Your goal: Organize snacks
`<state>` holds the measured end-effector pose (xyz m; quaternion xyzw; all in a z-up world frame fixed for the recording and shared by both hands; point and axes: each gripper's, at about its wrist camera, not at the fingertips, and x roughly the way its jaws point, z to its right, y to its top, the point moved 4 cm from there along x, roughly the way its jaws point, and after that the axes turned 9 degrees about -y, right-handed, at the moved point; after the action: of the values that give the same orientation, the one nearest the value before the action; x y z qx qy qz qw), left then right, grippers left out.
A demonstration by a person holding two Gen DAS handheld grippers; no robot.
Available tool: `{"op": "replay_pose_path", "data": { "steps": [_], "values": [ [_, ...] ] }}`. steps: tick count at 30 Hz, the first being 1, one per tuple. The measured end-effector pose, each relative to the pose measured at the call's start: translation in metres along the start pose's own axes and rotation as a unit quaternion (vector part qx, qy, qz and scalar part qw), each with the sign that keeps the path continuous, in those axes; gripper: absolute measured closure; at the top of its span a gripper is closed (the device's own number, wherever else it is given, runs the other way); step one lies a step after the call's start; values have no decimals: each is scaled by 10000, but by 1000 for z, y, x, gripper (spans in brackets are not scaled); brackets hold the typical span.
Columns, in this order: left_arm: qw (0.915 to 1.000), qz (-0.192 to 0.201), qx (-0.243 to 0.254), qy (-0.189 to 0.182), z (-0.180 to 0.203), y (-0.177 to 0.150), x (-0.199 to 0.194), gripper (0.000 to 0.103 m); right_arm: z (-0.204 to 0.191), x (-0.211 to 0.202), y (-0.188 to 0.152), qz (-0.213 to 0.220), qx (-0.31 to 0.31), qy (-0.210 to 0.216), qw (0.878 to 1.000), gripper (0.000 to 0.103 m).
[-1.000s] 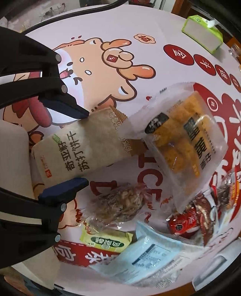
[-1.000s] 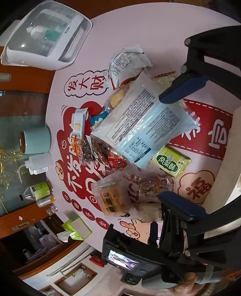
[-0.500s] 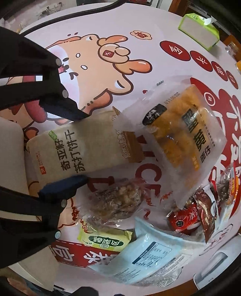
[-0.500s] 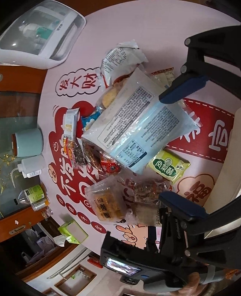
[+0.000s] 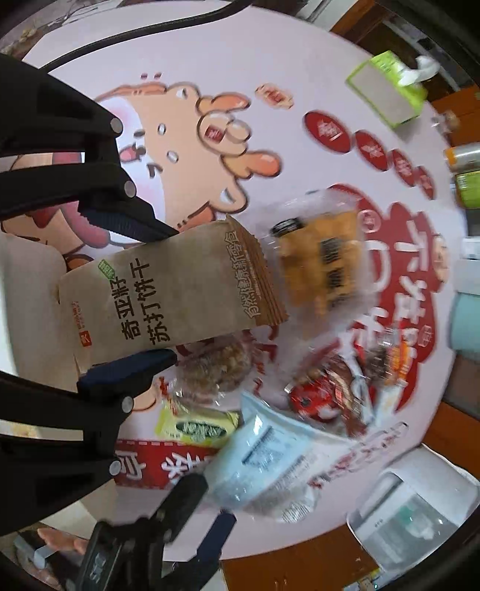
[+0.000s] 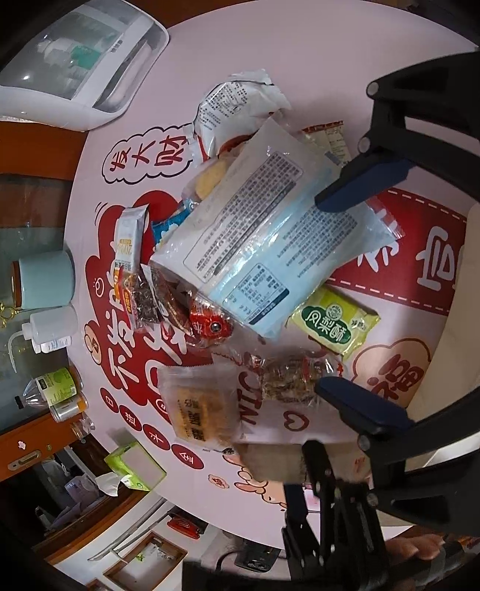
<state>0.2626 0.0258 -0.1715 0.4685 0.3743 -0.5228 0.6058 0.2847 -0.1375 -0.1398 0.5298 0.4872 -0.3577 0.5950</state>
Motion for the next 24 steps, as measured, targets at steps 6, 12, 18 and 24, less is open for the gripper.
{"op": "replay_pose_path", "data": {
  "steps": [6, 12, 18, 24],
  "values": [
    [9976, 539, 366, -221, 26, -4, -69, 47, 3, -34, 1, 236, 107, -19, 9997, 12],
    [9890, 1058, 962, -383, 56, -28, -139, 46, 7, -96, -5, 792, 144, -117, 9967, 12],
    [9837, 1064, 1367, -477, 72, -84, -162, 46, 10, -146, -31, 1171, 116, -294, 9926, 12],
    [9817, 1041, 1549, -372, 77, -141, -138, 46, 12, -172, -63, 1615, -15, -740, 9841, 12]
  ]
}}
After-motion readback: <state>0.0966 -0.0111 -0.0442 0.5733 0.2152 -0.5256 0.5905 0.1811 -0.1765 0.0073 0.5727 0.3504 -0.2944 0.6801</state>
